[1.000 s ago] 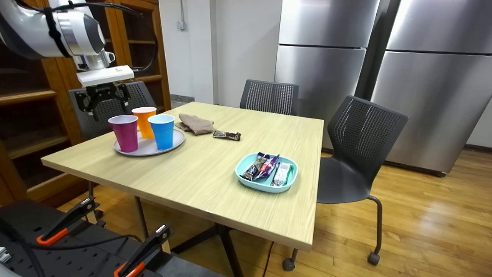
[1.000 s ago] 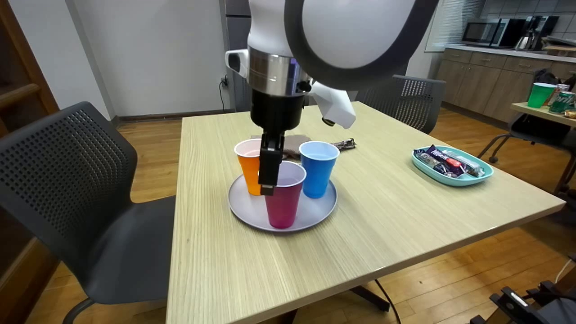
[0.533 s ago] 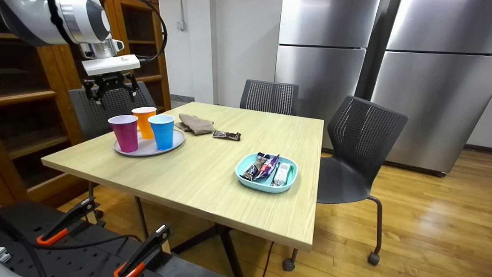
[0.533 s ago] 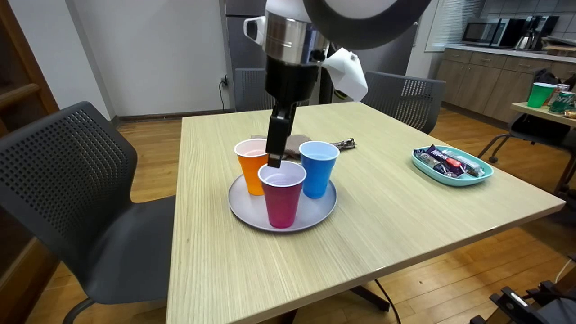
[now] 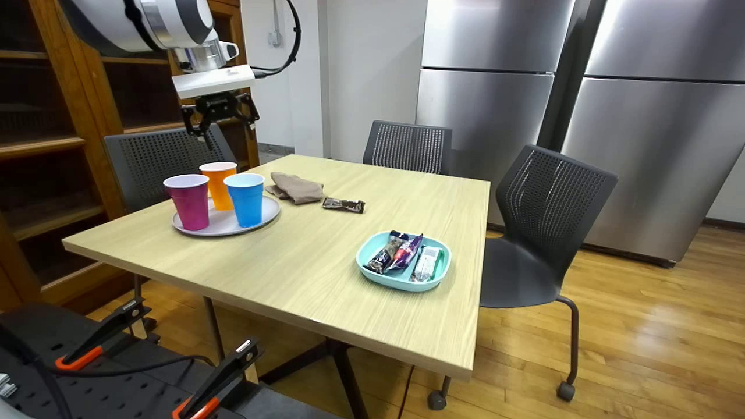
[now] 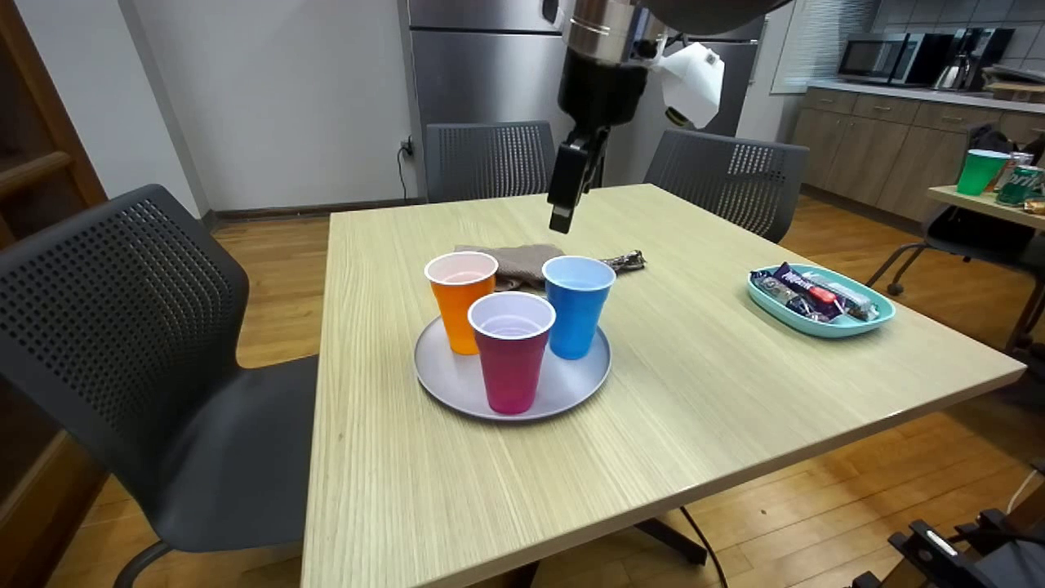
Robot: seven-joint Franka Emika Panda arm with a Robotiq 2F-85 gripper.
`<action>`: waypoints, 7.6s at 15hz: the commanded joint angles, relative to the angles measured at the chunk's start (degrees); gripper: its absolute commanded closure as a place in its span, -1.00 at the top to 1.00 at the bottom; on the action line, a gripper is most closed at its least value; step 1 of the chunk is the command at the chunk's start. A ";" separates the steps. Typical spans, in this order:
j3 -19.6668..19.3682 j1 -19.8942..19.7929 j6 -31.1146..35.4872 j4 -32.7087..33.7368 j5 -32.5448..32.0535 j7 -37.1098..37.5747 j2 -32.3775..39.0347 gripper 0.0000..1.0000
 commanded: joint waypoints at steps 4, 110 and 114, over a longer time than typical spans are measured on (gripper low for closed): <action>-5.16 -2.08 -2.39 2.27 -0.26 8.09 -0.05 1.00; -17.41 -4.12 -22.29 52.87 21.95 77.06 45.02 1.00; -17.39 -4.12 -22.77 53.92 21.85 77.63 45.94 1.00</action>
